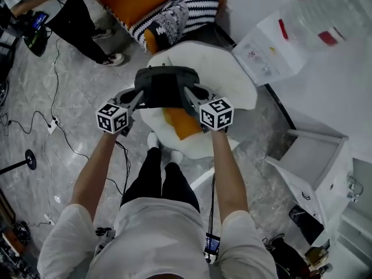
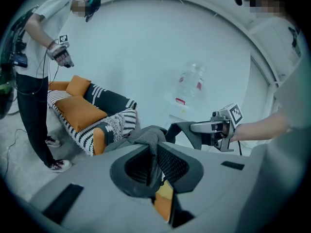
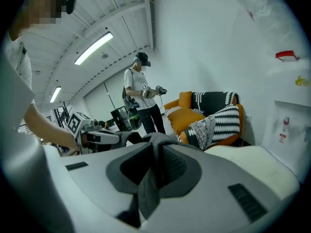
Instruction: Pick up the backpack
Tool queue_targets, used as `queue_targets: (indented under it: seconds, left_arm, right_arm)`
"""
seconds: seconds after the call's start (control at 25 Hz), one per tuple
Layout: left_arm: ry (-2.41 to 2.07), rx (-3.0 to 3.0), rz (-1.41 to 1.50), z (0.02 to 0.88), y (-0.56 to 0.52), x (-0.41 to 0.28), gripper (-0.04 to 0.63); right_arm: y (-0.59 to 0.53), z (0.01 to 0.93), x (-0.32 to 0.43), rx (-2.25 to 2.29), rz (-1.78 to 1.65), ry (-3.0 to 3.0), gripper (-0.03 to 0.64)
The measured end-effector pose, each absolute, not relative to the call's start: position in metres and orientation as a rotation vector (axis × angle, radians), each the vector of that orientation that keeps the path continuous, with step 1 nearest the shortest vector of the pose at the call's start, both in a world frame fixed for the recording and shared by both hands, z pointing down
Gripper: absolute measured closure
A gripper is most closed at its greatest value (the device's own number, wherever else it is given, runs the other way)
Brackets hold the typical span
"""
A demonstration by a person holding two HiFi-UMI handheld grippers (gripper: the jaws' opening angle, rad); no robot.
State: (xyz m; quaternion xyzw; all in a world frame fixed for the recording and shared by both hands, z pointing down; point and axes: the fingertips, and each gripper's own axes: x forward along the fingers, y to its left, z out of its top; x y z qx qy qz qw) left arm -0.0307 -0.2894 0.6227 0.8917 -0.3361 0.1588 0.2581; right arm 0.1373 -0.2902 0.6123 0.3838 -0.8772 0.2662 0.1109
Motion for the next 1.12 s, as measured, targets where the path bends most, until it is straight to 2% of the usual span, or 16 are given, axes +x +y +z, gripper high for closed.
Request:
queue_targets:
  seconds: [0.48, 1.12]
  left_arm:
    - [-0.917, 2.541, 0.326, 0.505, -0.259, -0.028, 0.561]
    - [-0.911, 2.712, 0.203, 0.394, -0.200, -0.009, 0.561]
  right_arm:
    - [-0.250, 0.495, 0.137, 1.180, 0.681, -2.696, 0.572]
    - [-0.187, 0.383, 0.156, 1.256, 0.650, -2.837, 0.572]
